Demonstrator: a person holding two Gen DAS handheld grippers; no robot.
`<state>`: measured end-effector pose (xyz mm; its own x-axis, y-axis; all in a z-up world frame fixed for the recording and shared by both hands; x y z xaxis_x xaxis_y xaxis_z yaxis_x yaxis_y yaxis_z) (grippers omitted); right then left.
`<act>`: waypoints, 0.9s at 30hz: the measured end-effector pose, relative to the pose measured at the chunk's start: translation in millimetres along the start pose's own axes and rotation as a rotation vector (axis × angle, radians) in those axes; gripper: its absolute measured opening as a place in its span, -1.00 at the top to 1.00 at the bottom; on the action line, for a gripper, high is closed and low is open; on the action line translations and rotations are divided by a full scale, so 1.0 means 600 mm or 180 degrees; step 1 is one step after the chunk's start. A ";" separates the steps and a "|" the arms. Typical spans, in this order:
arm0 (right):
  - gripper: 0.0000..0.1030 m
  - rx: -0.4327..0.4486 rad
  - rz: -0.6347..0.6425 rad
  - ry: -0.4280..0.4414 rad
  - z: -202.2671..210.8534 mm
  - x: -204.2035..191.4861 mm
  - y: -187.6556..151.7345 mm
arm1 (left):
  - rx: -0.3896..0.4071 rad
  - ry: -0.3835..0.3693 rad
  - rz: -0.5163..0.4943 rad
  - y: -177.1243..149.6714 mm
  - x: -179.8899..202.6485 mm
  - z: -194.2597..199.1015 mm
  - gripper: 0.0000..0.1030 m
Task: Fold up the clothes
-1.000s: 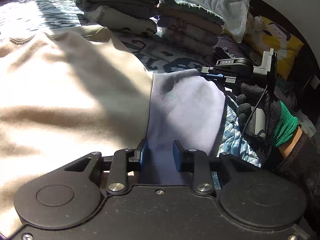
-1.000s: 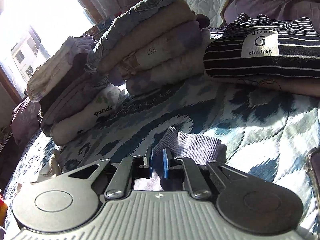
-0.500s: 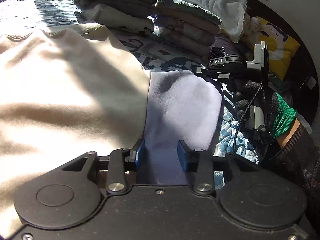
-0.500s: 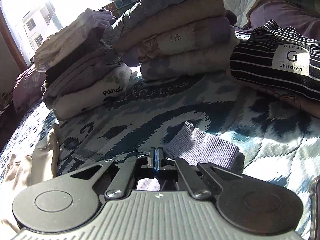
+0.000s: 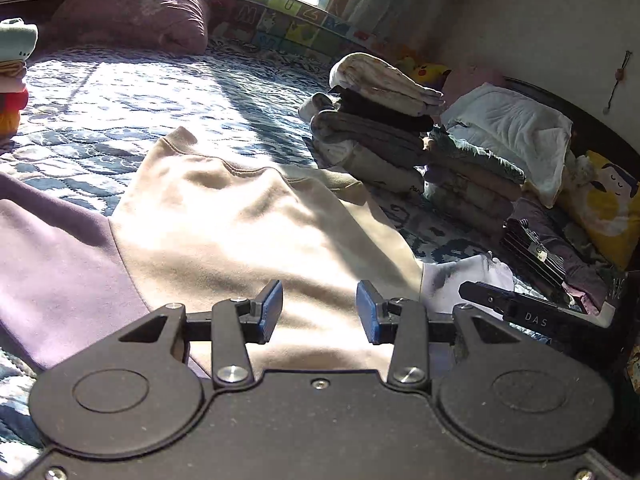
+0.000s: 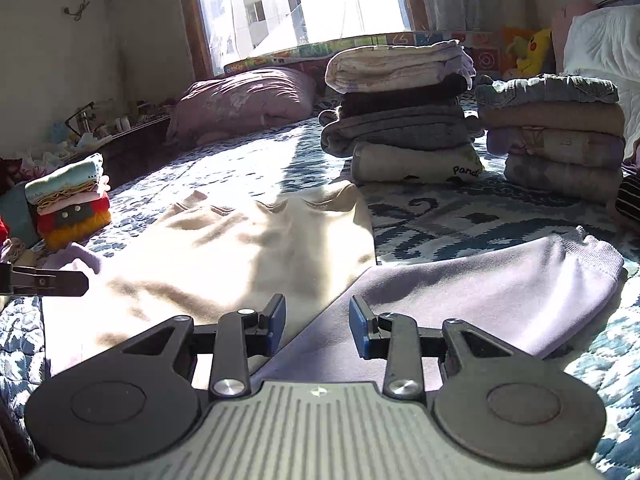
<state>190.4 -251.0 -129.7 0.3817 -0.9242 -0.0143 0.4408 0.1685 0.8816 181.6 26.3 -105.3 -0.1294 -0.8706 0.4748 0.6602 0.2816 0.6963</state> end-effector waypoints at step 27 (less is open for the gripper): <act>0.17 0.0065 0.1333 -0.0103 0.072 -0.227 -0.058 | 0.0043 0.0667 -0.0527 -0.106 -0.038 0.061 0.18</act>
<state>88.1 -145.9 -137.9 0.4987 -0.7877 0.3618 0.2367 0.5253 0.8173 115.6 43.2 -140.6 -0.0779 -0.9694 0.2328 0.6326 0.1324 0.7631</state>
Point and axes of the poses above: each gripper's, at about its wrist camera, not at the fingertips, and z roughly against the way its jaws point, x to its right, y to its top, the point moved 3 cm from there along -z, roughly the way its jaws point, and after that the axes turned 12 degrees about z, right-handed, at the moved point
